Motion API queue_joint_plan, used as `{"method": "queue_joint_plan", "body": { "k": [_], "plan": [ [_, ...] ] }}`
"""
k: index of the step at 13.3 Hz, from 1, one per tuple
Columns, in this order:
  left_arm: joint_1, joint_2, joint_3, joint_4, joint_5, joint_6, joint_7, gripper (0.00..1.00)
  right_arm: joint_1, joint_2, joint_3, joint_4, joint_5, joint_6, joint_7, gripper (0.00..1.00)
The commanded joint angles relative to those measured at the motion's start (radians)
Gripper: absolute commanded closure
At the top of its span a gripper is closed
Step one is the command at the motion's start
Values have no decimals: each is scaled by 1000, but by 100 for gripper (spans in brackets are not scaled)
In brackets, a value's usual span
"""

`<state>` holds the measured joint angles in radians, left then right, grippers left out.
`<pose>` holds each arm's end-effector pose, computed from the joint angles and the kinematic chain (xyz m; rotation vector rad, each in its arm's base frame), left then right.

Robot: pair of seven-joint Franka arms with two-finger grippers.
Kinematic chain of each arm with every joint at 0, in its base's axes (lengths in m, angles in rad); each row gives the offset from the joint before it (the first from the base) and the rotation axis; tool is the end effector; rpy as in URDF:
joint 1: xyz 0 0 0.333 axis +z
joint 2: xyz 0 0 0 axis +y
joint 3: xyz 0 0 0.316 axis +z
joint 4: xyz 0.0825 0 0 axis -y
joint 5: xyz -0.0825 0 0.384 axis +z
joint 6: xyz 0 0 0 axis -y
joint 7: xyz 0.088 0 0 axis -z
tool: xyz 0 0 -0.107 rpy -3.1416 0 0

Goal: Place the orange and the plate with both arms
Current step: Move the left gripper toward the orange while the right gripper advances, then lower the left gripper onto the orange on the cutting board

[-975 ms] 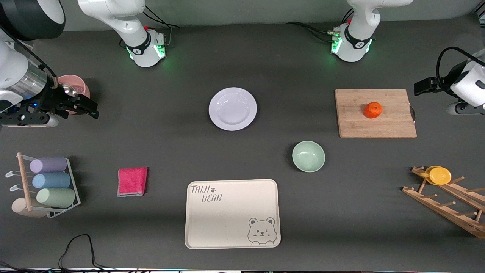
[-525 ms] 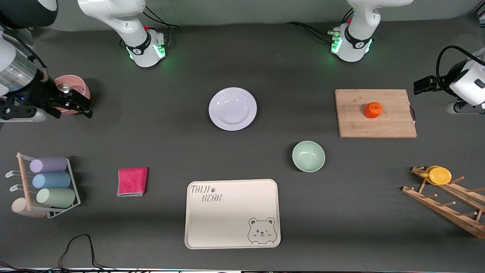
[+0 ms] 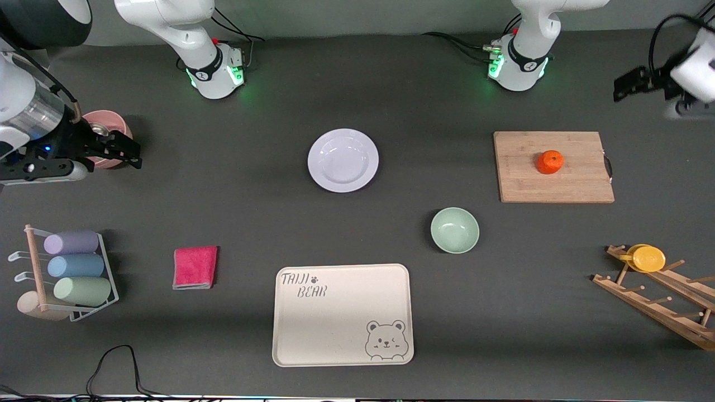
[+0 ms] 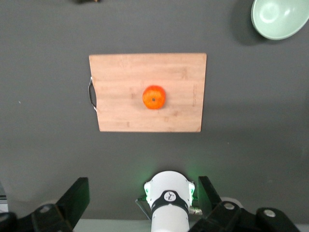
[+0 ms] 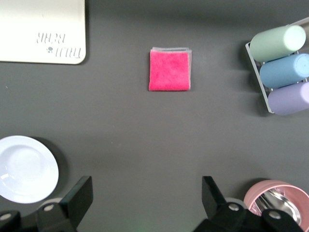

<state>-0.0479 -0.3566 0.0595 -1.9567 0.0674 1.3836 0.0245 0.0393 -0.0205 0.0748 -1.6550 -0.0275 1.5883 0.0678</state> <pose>0.4163 0.0171 0.6055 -3.0801 0.0209 0.3367 0.5442 0.0598 0.5976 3.1069 0.0736 -0.0675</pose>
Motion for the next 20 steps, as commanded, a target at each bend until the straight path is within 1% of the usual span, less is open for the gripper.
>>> {"method": "queue_joint_plan", "body": {
  "k": [1, 3, 5, 6, 7, 8, 10, 11, 13, 14, 15, 17, 20],
  "plan": [
    [25, -194, 3, -205, 12, 65, 5, 0, 5, -3, -6, 15, -17, -82, -14, 0],
    [26, -180, 5, -203, 12, 83, 6, 0, 5, -6, -10, -5, 9, -94, -16, 0],
    [26, -118, 6, -206, 12, 124, 6, 0, 5, 1, -16, -35, 122, -76, -16, 0],
    [28, -82, 8, -211, 12, 155, 6, 0, 2, 1, -18, -55, 165, -64, -16, 0],
    [28, -49, 8, -220, 12, 190, 5, 0, -1, -9, -20, -92, 204, -45, -16, 0],
    [28, -15, 9, -240, 12, 239, 3, 0, 1, -18, -21, -132, 224, -22, -16, 0],
    [29, 45, 9, -289, 12, 339, 3, 0, 11, -25, -17, -216, 228, 65, -16, 0],
    [29, 79, 9, -324, 12, 395, 3, 0, 25, -29, -17, -270, 247, 117, -16, 0],
    [40, 128, 11, -401, 12, 515, 3, 0, 40, -44, -18, -383, 346, 220, -16, 0],
    [49, 146, 11, -438, 12, 567, 3, 0, 62, -44, -13, -411, 383, 248, -16, 0],
    [55, 153, 11, -480, 12, 621, 3, 0, 104, -32, -15, -420, 406, 266, -11, 0],
    [57, 178, 13, -556, 12, 730, -1, 0, 137, -10, -13, -440, 432, 291, 29, 0],
    [69, 241, 11, -626, 12, 871, -26, 0, 154, 14, -13, -480, 564, 321, 15, 0]
  ]
}}
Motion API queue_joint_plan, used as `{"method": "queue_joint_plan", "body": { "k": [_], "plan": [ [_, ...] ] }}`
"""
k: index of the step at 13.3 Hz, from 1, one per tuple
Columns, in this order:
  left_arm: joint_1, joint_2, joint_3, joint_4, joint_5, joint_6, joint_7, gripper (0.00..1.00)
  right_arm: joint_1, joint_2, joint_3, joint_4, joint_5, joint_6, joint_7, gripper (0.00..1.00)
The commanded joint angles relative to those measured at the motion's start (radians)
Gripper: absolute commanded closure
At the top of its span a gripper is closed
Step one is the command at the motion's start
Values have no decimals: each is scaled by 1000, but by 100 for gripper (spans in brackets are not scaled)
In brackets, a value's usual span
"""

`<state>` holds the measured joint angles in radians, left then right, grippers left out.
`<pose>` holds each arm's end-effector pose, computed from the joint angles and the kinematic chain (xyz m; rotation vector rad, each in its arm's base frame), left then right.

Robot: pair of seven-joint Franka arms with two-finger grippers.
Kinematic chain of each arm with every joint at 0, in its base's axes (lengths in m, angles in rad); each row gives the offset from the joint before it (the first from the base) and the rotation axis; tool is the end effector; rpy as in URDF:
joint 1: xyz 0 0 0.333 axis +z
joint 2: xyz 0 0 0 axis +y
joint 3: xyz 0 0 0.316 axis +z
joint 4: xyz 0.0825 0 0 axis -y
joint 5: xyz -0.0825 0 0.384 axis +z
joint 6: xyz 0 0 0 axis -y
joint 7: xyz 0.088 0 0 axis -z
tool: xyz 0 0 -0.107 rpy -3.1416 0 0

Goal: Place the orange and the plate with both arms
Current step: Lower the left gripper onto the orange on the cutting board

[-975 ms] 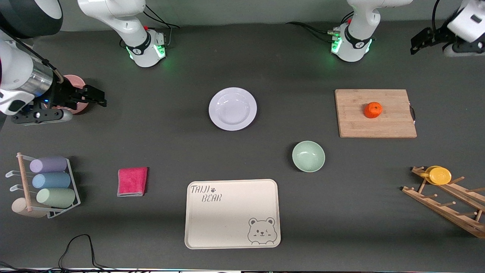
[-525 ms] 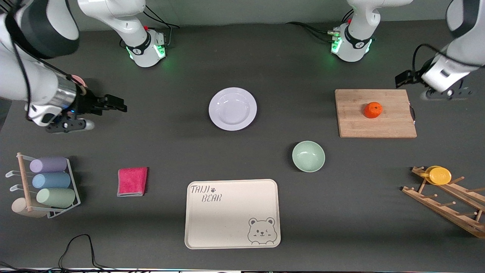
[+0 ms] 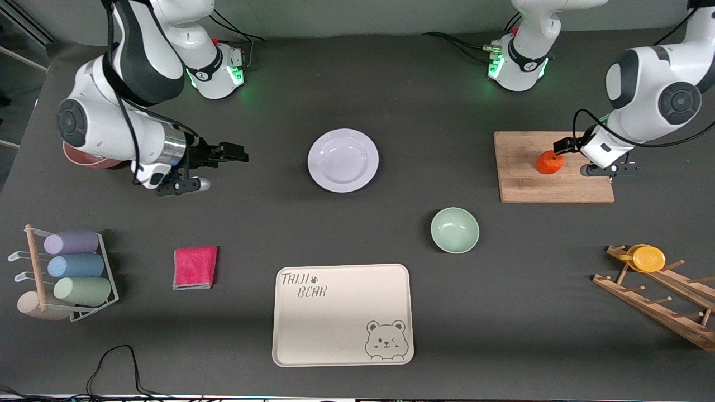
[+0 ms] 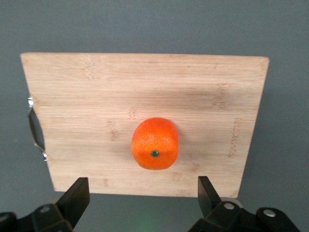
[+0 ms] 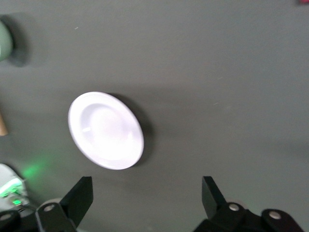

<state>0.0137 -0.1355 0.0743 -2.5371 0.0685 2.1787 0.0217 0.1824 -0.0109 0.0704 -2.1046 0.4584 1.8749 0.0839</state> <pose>0.4193 0.0390 0.3054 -3.0924 -0.0295 0.3492 0.4946 0.1624 0.4128 -2.7373 0.0263 0.3930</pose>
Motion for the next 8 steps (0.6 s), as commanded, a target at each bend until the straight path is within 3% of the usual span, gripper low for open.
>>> {"method": "queue_joint_plan", "body": {
  "k": [1, 4, 8],
  "plan": [
    [6, 36, -4, -70, 11, 119, -34, 0, 41, 6, -11, -31, 98, 50, -1, 0],
    [2, 71, -4, -152, 11, 274, -54, 0, 49, 8, -11, -37, 100, 66, -4, 0],
    [-3, 129, -4, -169, 11, 374, -57, 0, 51, 3, -9, -83, 146, 115, -48, 0]
  ]
}}
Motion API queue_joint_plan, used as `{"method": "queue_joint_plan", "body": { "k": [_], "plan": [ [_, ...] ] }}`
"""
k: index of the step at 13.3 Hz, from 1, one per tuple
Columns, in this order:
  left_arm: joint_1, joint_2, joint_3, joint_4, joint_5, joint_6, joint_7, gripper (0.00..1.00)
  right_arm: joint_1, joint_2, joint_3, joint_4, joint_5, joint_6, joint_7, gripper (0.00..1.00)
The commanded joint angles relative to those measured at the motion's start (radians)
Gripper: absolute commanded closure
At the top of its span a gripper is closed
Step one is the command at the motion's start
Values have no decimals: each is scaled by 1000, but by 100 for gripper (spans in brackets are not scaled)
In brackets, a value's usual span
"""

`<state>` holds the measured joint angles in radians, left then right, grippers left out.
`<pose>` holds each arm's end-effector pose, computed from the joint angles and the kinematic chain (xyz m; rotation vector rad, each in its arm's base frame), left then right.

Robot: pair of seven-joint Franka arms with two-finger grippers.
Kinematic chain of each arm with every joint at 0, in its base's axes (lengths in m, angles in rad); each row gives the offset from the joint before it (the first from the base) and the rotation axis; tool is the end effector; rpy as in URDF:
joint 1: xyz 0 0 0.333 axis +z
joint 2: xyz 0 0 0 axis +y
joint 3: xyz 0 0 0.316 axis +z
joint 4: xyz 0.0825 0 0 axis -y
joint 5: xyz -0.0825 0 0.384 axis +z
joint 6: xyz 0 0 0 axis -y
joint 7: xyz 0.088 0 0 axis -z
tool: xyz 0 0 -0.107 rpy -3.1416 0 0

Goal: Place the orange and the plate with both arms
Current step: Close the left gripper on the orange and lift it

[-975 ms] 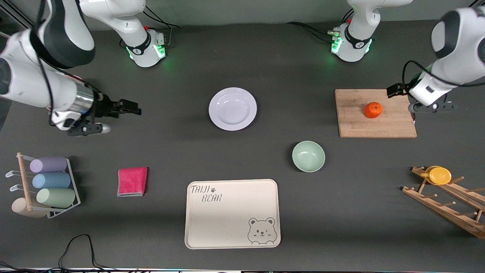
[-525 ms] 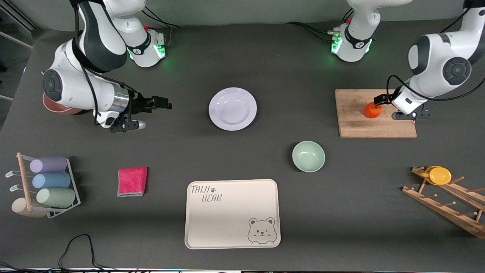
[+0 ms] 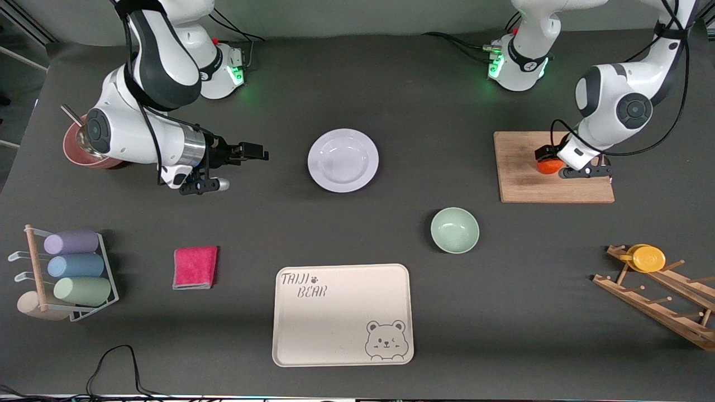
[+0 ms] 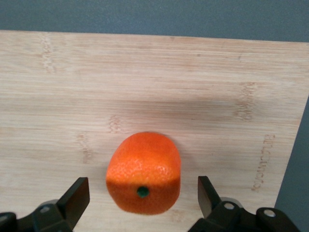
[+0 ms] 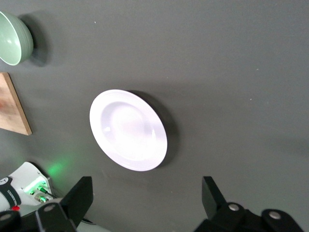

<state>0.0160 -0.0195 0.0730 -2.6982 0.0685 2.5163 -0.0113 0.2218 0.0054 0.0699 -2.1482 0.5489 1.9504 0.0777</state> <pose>0.3896 0.0340 0.2239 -3.1028 -0.0642 0.2543 0.4882 0.1829 0.3917 -2.6725 0.0621 0.3879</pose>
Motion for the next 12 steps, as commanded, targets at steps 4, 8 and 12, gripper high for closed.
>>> {"method": "queue_joint_plan", "body": {
  "k": [4, 8, 12],
  "plan": [
    [-4, 33, -2, -8, 11, 55, -25, 0, 10, -8, -13, -68, 157, 47, -118, 0],
    [-7, 30, -2, -8, 11, 52, -25, 99, 8, -8, -21, -119, 254, 73, -241, 0],
    [-5, 23, -2, -5, 11, 35, -25, 100, -2, 30, -64, -145, 293, 64, -396, 0]
  ]
}}
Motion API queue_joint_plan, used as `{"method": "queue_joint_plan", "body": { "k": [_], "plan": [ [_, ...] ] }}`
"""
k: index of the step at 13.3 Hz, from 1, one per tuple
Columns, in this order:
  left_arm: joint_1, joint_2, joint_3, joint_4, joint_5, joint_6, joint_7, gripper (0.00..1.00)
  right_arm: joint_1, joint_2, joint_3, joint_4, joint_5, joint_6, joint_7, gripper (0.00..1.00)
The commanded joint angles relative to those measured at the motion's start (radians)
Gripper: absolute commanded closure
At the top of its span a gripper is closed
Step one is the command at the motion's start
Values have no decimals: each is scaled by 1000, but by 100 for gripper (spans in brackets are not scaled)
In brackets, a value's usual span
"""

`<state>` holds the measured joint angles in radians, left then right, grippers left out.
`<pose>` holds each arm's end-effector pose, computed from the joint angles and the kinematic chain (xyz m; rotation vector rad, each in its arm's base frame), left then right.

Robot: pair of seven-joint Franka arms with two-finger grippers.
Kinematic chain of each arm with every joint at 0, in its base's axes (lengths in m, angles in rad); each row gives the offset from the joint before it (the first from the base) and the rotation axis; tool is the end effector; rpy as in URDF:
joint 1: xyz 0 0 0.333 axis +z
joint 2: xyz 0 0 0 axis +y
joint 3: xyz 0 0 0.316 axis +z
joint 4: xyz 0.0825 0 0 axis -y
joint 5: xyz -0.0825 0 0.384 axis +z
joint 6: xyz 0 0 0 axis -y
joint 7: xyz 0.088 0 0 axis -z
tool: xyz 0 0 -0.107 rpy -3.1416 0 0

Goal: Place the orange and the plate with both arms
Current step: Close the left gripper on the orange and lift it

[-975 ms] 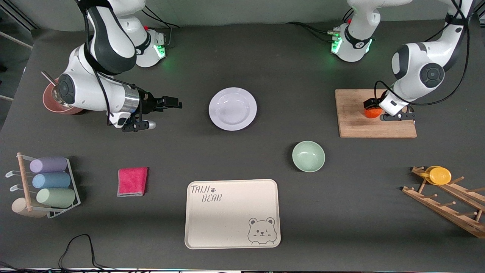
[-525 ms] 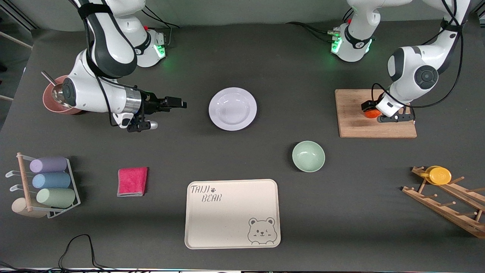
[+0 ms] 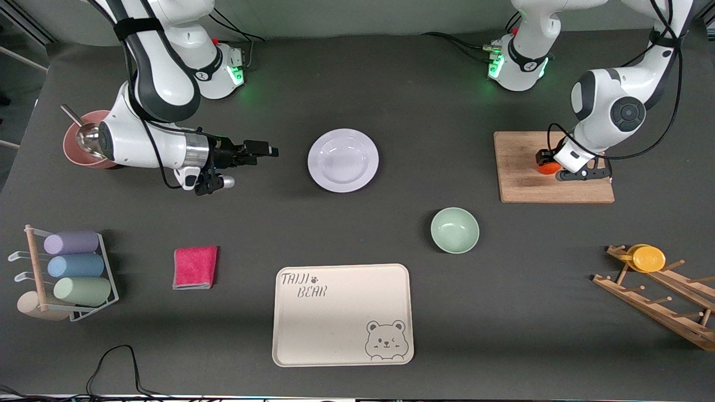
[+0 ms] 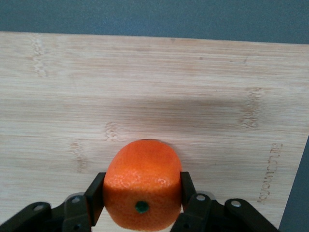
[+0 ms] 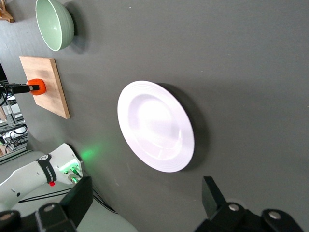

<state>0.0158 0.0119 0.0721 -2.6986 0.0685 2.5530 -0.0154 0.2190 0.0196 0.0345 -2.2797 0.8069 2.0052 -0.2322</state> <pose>0.3903 0.0336 0.2141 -3.1025 -0.0673 0.2465 0.4689 0.1663 0.3392 -2.4487 -0.0249 0.3623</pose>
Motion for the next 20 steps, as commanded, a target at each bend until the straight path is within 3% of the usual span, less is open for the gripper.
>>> {"method": "queue_joint_plan", "body": {
  "k": [1, 3, 5, 8, 11, 13, 16, 20],
  "plan": [
    [-5, -26, -1, 0, 11, -20, -21, 100, 0, 20, -36, -15, 40, 6, -108, 0],
    [-5, -99, -3, 38, 11, -141, -21, 100, 0, 20, -36, -27, 81, 4, -110, 0],
    [-5, -177, -3, 159, 10, -358, -21, 100, 5, 28, -36, -27, 92, 4, -114, 0],
    [-13, -182, -12, 499, 11, -749, -21, 100, 5, 39, -36, -29, 115, 4, -150, 0],
    [-25, -181, -55, 759, 8, -985, -18, 100, 8, 54, -36, -27, 135, 6, -174, 0],
    [-27, -181, -87, 841, -1, -1051, -20, 100, 6, 69, -36, -29, 141, 4, -219, 0],
    [-28, -168, -178, 864, -58, -1051, -149, 100, 8, 75, -36, -32, 152, 4, -217, 0],
    [-45, -9, -447, 972, -102, -990, -572, 100, 16, 83, -36, -33, 184, 6, -211, 0]
  ]
}}
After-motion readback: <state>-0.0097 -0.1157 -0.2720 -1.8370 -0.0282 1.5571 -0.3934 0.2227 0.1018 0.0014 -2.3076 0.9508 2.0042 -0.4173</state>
